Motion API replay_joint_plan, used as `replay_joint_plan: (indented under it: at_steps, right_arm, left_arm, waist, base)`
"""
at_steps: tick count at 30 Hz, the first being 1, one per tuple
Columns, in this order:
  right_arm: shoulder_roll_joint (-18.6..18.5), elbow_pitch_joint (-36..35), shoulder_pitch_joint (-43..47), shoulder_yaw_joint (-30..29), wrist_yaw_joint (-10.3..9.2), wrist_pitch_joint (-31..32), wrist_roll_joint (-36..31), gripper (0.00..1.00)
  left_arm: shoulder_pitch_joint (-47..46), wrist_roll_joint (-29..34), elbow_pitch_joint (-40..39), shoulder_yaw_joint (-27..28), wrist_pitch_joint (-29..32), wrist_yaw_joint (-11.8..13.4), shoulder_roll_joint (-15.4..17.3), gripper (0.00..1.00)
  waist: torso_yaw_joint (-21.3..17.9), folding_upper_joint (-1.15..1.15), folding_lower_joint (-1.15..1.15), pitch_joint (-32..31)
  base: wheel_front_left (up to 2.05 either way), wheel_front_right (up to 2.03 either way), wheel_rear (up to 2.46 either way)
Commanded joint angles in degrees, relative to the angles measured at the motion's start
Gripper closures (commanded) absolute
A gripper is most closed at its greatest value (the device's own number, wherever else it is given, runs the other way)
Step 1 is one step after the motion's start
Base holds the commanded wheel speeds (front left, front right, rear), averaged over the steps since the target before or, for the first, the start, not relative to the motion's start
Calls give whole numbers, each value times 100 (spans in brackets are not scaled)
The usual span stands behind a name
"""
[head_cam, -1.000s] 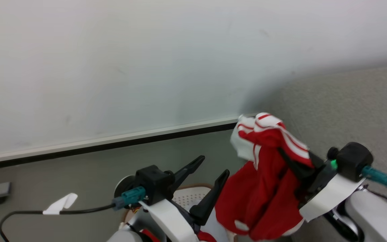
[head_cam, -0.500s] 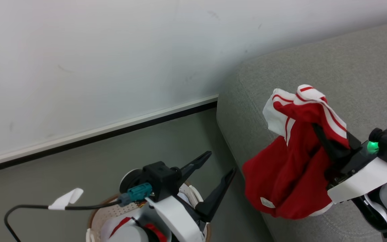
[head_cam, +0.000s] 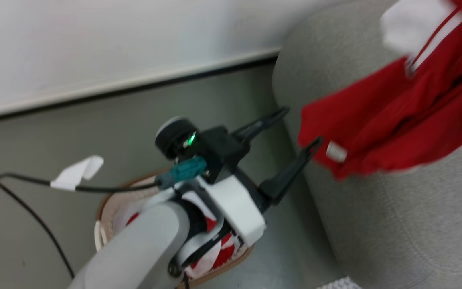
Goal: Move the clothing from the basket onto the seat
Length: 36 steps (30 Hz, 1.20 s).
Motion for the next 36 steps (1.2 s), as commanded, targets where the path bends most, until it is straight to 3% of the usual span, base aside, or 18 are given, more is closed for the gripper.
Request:
replay_joint_plan:
  at_steps: [1,10,18,21,30,31,32,33,36]
  right_arm:
    - [-15,17,-243,-111,-12,28,-41,100]
    - [-502,999,-2618,-1823,-13,335,-1013,100]
    - [-1152,2270,-3804,-2945,-13,826,-2318,100]
    - [-999,2744,-3613,-3340,-13,829,-2731,100]
    - [40,4113,-2657,-4717,-13,277,-3886,100]
    - [175,4170,-2622,-4824,-13,176,-4022,69]
    - [313,4179,-2583,-4918,-13,62,-4188,18]
    - [443,4179,-2539,-5016,-13,-34,-4327,0]
    - [792,4180,-2352,-5074,-13,-263,-4614,0]
  left_arm:
    - [-177,85,-5,11,49,-35,-18,0]
    - [-1489,140,-51,35,56,-168,-218,0]
    - [-1541,44,-18,-25,-118,-192,-245,0]
    - [-1486,32,1,-30,-170,-170,-232,0]
    - [-1273,29,-26,7,-147,-19,-102,0]
    - [-1228,19,-17,28,-152,0,-55,0]
    - [-1175,2,-10,49,-159,11,-18,0]
    - [-1126,-9,-3,69,-168,36,17,0]
    - [-897,-61,75,108,-268,79,128,0]
  waist:
    - [357,-1,-1,844]
    - [830,-1,-1,2196]
    - [1210,-1,-1,2668]
    - [1303,-1,-1,2768]
    - [1391,-1,-1,2813]
    - [1360,-1,-1,2762]
    - [1326,-1,-1,2701]
    - [1285,-1,-1,2629]
    - [1158,-1,-1,2272]
  base:
    - [0,0,0]
    - [0,0,0]
    - [0,0,0]
    - [0,0,0]
    - [0,0,0]
    - [0,0,0]
    - [0,0,0]
    - [0,0,0]
    - [0,0,0]
